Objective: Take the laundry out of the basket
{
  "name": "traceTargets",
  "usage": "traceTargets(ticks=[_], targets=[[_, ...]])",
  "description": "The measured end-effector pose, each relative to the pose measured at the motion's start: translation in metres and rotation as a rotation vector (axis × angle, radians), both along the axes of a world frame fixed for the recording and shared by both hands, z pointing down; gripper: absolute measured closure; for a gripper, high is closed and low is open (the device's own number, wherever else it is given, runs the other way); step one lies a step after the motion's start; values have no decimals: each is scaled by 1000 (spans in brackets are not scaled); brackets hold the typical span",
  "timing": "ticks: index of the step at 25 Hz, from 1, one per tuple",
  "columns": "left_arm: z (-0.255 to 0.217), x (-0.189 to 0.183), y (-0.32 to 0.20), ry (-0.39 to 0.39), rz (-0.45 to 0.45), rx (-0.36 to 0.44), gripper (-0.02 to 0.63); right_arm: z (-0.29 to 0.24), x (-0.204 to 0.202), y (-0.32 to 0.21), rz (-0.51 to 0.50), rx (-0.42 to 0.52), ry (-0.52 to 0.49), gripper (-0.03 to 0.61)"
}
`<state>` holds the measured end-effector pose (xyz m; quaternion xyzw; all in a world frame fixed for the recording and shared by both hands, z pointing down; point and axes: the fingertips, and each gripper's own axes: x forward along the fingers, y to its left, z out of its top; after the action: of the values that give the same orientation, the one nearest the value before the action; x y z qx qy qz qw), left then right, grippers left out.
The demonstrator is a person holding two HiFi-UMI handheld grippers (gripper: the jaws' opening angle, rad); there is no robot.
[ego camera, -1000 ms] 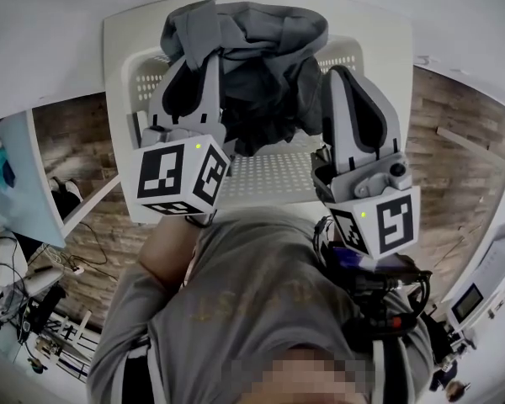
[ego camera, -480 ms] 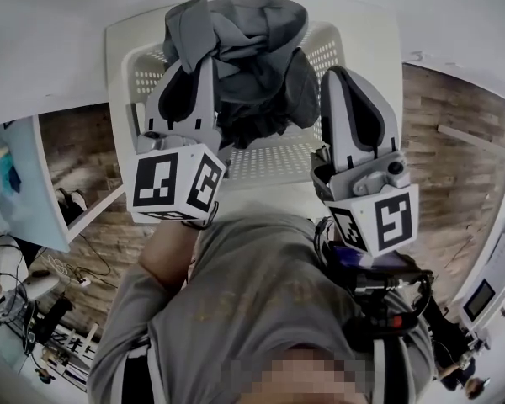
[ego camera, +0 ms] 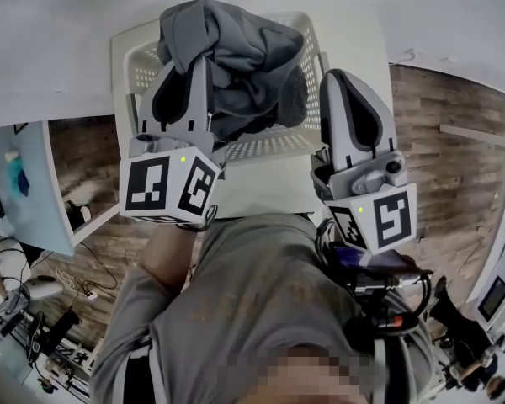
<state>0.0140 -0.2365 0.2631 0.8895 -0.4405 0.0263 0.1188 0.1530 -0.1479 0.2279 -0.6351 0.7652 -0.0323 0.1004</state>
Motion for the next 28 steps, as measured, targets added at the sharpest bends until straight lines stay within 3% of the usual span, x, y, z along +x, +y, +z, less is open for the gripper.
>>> traceTargets(ticks=[9,28], targets=[[-40,0,50,-10,3,92,560,-28,3,51,-4,85,-14,571],[-154,-25,104,-5,-102,332,561,-61,2,124,-72,202,-30,571]])
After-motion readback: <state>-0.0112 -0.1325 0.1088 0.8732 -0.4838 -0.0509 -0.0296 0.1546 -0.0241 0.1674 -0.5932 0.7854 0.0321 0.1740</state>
